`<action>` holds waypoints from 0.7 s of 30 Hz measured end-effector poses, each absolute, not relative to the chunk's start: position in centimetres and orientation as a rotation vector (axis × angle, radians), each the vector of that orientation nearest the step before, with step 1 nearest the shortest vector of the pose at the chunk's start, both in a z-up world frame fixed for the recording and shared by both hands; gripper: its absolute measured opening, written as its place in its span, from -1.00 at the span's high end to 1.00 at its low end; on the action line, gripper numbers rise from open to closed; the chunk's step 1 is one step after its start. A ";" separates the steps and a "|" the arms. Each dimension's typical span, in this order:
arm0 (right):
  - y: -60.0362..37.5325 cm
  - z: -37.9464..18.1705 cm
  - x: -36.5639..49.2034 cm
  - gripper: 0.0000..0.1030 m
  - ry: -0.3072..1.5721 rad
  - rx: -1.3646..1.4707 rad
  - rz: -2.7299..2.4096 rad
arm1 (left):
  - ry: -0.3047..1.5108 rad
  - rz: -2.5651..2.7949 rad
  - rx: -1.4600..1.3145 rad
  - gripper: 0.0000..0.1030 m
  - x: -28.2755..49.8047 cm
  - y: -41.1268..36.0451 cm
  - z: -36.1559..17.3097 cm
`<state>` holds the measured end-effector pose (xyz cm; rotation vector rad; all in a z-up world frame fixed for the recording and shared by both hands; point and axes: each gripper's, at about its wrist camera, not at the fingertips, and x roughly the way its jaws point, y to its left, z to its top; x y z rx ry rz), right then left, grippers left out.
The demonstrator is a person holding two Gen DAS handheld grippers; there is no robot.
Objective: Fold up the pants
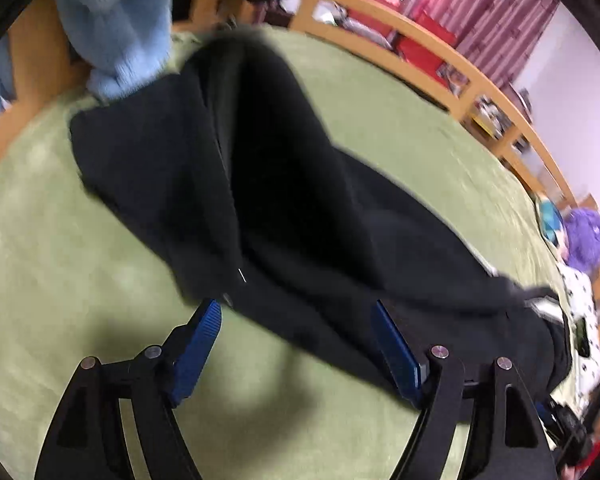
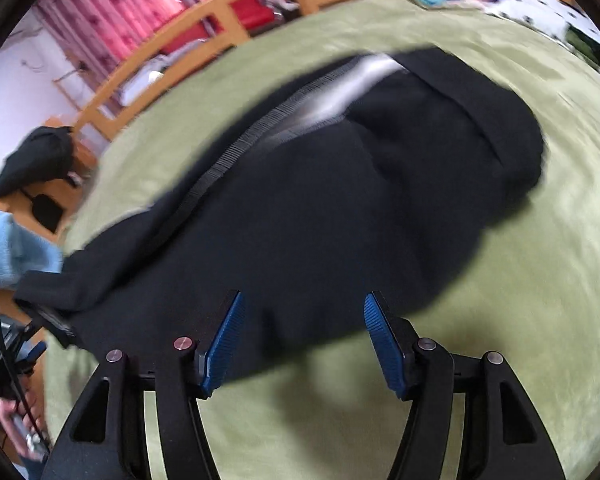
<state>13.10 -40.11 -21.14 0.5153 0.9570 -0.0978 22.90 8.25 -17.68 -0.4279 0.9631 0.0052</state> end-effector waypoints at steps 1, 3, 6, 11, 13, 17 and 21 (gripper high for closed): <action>-40.6 -21.8 13.2 -0.19 0.971 0.554 -0.094 | 0.977 -0.001 -0.449 -0.48 23.1 8.2 -18.5; -41.6 -22.7 13.6 -0.19 0.986 0.645 -0.063 | 1.000 -0.012 -0.544 -0.48 23.3 8.3 -20.6; -42.8 -23.3 13.8 -0.20 0.953 0.721 -0.068 | 1.004 -0.047 -0.675 -0.48 24.2 8.6 -22.6; -43.5 -24.9 14.8 -0.27 0.937 0.803 -0.082 | 0.972 -0.040 -0.681 -0.70 25.9 7.6 -23.8; -42.9 -25.1 15.2 -0.47 0.923 0.798 -0.077 | 0.960 -0.025 -0.691 -0.72 26.3 7.3 -24.0; -40.5 -24.7 16.1 -0.52 0.913 0.665 -0.125 | 0.936 0.039 -0.703 -0.49 27.2 6.9 -23.7; -39.7 -25.0 16.4 0.48 0.906 0.581 -0.147 | 0.940 0.022 -0.682 0.52 26.6 6.2 -23.4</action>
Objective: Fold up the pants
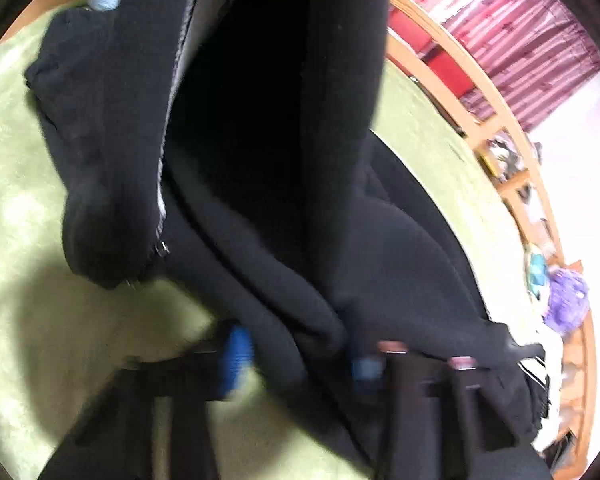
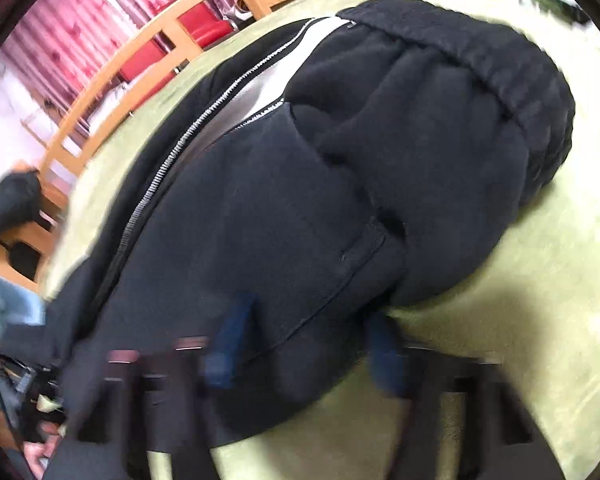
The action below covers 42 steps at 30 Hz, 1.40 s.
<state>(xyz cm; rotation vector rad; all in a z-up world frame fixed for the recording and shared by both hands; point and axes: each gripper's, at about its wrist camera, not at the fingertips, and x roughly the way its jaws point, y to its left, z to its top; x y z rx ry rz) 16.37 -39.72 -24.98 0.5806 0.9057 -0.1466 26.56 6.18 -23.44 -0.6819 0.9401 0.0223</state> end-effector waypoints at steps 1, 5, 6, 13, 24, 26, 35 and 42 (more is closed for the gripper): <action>-39.9 -24.8 16.1 0.63 0.892 0.602 -0.140 | 0.943 0.022 -0.670 0.59 26.3 6.0 -23.2; -39.5 -23.6 15.1 0.81 0.875 0.562 -0.149 | 0.921 0.041 -0.632 0.70 24.1 5.2 -21.1; -39.4 -23.1 14.7 0.82 0.874 0.553 -0.153 | 0.918 0.042 -0.625 0.74 23.3 5.2 -20.6; -41.7 -20.3 8.7 0.89 0.845 0.540 -0.086 | 0.920 -0.017 -0.625 0.85 16.7 4.6 -19.5; -49.0 -18.3 -5.1 0.89 0.836 0.579 -0.171 | 0.981 -0.122 -0.564 0.85 1.9 1.7 -19.3; -49.7 -17.8 -6.3 0.87 0.853 0.547 -0.189 | 0.997 -0.133 -0.573 0.85 -0.2 1.5 -19.8; -46.6 -14.6 -10.6 0.08 0.848 0.292 -0.237 | 1.018 -0.175 -0.535 0.61 -1.8 3.8 -18.0; -42.3 -13.1 -12.2 -0.03 0.792 0.306 -0.135 | 0.860 -0.084 -0.470 -0.03 -2.6 12.0 -14.0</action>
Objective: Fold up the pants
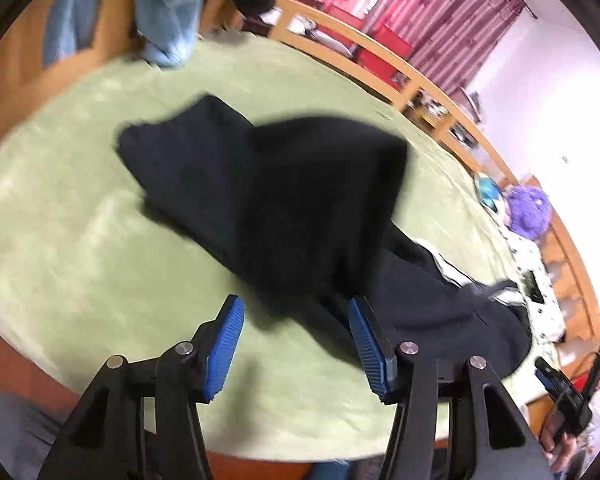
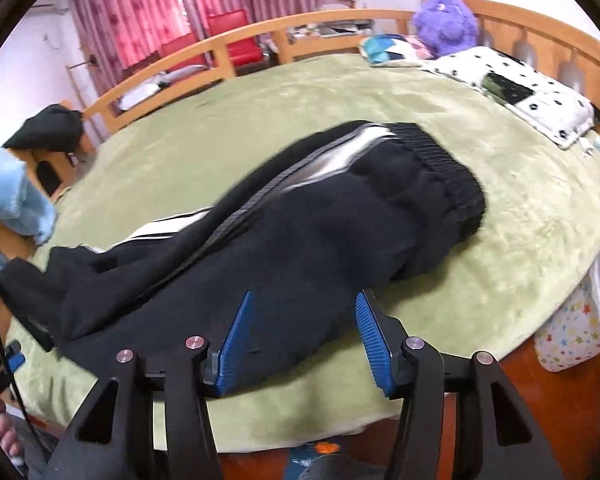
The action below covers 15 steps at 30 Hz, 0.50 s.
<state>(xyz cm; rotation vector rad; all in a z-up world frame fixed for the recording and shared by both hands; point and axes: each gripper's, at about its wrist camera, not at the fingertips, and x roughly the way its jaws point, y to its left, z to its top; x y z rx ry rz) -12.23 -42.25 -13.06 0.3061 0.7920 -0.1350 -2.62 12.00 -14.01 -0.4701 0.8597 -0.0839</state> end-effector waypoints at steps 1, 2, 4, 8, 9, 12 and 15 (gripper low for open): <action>-41.6 -13.2 -12.1 -0.03 0.781 0.319 -0.113 | 0.853 -0.064 -0.471 -0.03 -1.5 12.4 -13.8; -40.9 -13.4 -11.7 -0.03 0.775 0.326 -0.099 | 0.854 -0.034 -0.472 -0.03 -0.5 13.6 -14.0; -39.7 -13.5 -10.5 -0.03 0.767 0.330 -0.084 | 0.874 0.020 -0.470 -0.03 1.6 15.9 -14.6; -38.8 -13.6 -8.0 -0.03 0.733 0.320 -0.062 | 0.919 0.113 -0.508 -0.03 6.4 20.0 -17.1; -38.6 -13.7 -7.5 -0.03 0.738 0.319 -0.064 | 0.933 0.137 -0.524 -0.03 8.0 21.2 -18.0; -38.7 -14.3 -6.2 -0.03 0.759 0.343 -0.061 | 0.944 0.196 -0.547 -0.03 11.2 23.3 -20.3; -39.6 -14.8 -5.7 -0.03 0.764 0.403 -0.046 | 0.951 0.207 -0.585 -0.03 14.2 24.9 -22.4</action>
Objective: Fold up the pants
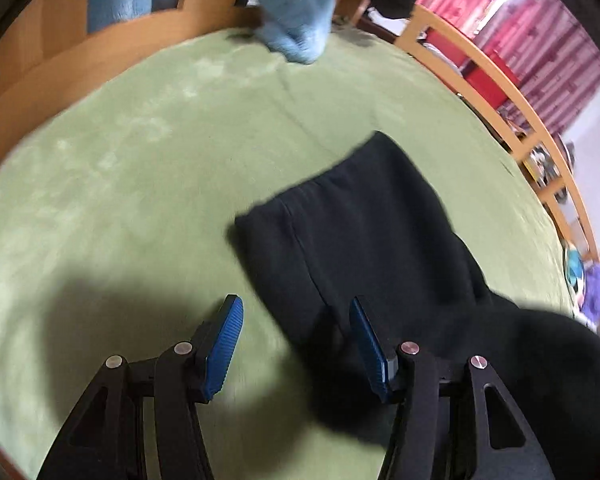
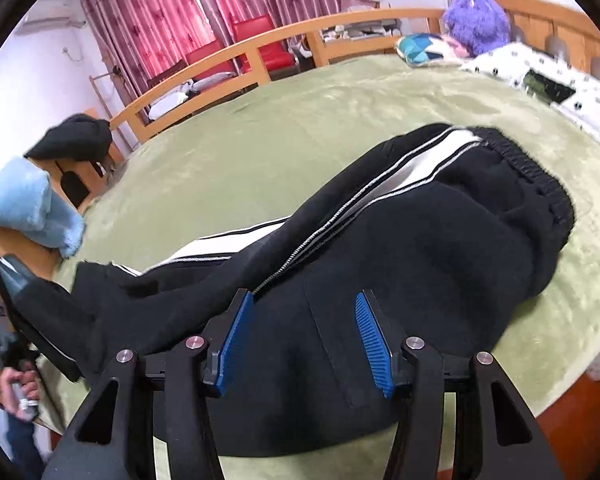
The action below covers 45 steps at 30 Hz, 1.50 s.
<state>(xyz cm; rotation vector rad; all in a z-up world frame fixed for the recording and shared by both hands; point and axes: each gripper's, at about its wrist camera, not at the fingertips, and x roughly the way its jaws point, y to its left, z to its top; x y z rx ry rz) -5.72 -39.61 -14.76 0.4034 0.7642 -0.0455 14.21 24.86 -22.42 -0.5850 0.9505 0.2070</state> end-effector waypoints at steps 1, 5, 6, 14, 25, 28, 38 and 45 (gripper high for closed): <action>-40.0 -15.0 -5.6 -0.03 0.768 0.420 -0.047 | 0.945 0.207 -0.597 -0.03 14.8 25.1 -22.8; -41.4 -15.9 -5.0 -0.03 0.780 0.449 -0.072 | 0.901 0.251 -0.657 0.01 17.2 26.1 -24.1; -41.7 -16.2 -4.9 -0.03 0.782 0.464 -0.079 | 0.904 0.266 -0.669 0.15 17.7 26.1 -24.2; -43.3 -16.7 -4.9 -0.01 0.748 0.571 -0.102 | 0.796 0.292 -0.570 0.80 12.4 27.2 -19.5; -42.6 -16.2 -5.5 -0.01 0.729 0.550 -0.011 | 0.967 0.387 -0.564 0.24 6.2 28.0 -20.8; -42.6 -16.3 -5.5 -0.01 0.735 0.539 -0.015 | 0.919 0.335 -0.488 -0.21 4.8 25.4 -18.0; -40.2 -16.0 -5.0 -0.01 0.762 0.416 0.018 | 0.874 0.028 -0.352 -0.26 2.0 14.3 -15.6; -35.7 -13.9 -3.7 -0.01 0.741 0.221 0.090 | 0.852 0.177 -0.349 -0.35 5.5 19.5 -13.7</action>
